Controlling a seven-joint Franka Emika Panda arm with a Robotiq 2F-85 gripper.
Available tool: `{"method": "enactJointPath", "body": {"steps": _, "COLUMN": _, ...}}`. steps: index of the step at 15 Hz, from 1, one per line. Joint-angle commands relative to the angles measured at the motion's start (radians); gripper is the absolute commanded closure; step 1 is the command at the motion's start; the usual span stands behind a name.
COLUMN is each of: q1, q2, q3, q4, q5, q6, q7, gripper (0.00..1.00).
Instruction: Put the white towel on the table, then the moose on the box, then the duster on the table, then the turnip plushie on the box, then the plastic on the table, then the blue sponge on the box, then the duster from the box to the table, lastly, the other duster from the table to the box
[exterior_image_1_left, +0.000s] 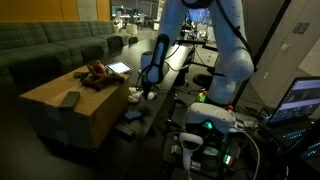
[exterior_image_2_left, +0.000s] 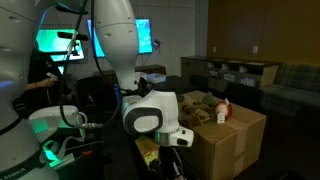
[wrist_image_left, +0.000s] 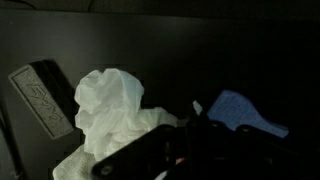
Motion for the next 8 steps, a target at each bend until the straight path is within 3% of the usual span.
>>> {"method": "enactJointPath", "body": {"steps": 1, "q1": 0.055, "q2": 0.061, "q3": -0.039, "q4": 0.048, "q5": -0.01, "q6": 0.024, "q7": 0.071, "gripper": 0.73}}
{"method": "enactJointPath", "body": {"steps": 8, "q1": 0.076, "q2": 0.046, "q3": -0.026, "q4": 0.051, "q5": -0.012, "q6": 0.021, "q7": 0.091, "gripper": 0.22}}
